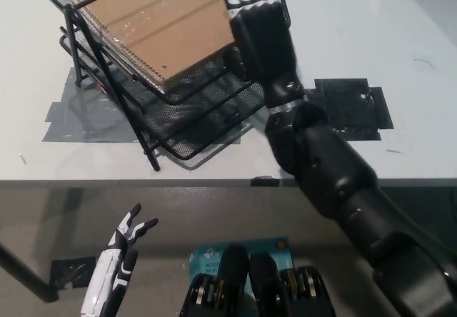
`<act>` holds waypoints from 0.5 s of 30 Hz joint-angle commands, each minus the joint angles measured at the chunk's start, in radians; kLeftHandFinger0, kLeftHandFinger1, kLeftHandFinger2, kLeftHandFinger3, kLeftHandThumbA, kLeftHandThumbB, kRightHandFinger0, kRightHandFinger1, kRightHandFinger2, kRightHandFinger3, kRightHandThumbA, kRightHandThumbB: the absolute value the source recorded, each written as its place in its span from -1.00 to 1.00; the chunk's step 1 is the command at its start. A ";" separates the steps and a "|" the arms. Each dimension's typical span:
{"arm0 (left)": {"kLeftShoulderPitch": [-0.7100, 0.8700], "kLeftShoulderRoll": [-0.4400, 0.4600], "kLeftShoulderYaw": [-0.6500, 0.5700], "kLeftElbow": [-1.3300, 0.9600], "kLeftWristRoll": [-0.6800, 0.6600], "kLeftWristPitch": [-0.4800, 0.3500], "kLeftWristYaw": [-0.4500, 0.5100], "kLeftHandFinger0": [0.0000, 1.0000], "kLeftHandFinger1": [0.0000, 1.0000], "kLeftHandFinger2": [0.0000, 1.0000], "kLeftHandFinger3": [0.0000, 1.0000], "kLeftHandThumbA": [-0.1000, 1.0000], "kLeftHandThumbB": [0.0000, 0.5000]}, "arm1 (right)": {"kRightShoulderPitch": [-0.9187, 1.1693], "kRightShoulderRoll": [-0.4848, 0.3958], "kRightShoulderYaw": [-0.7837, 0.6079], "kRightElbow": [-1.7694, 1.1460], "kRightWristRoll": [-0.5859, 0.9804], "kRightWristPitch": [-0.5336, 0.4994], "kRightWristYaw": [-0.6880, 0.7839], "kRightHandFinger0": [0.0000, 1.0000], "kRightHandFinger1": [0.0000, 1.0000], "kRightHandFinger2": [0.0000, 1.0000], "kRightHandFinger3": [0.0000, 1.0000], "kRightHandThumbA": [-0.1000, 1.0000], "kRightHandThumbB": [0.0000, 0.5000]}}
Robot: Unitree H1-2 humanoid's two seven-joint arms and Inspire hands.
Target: A person hands a notebook to the robot and the robot grabs it with its right hand and places it in the file tray kept in the centre of the desk infront of it.
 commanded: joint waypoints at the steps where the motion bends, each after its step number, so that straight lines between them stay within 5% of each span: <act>1: -0.050 0.034 -0.003 -0.034 0.002 0.004 -0.024 0.95 0.82 0.67 1.00 0.97 0.19 | -0.141 -0.505 0.187 -0.998 0.736 0.649 1.418 1.00 1.00 1.00 1.00 0.78 1.00; 9: -0.075 0.040 -0.003 -0.028 -0.001 0.005 -0.028 0.79 0.75 0.69 1.00 0.91 0.20 | -0.283 -0.780 0.187 -1.166 1.054 0.702 1.580 1.00 1.00 1.00 1.00 1.00 1.00; 10: -0.084 0.043 -0.004 -0.028 0.005 0.004 -0.028 0.74 0.73 0.71 1.00 0.89 0.13 | -0.324 -0.859 0.185 -1.196 1.163 0.702 1.567 1.00 1.00 1.00 1.00 0.82 1.00; 15: -0.097 0.042 -0.002 -0.024 0.013 0.015 -0.024 0.71 0.70 0.70 1.00 0.90 0.20 | -0.401 -1.005 0.165 -1.241 1.364 0.702 1.543 1.00 1.00 1.00 1.00 0.67 1.00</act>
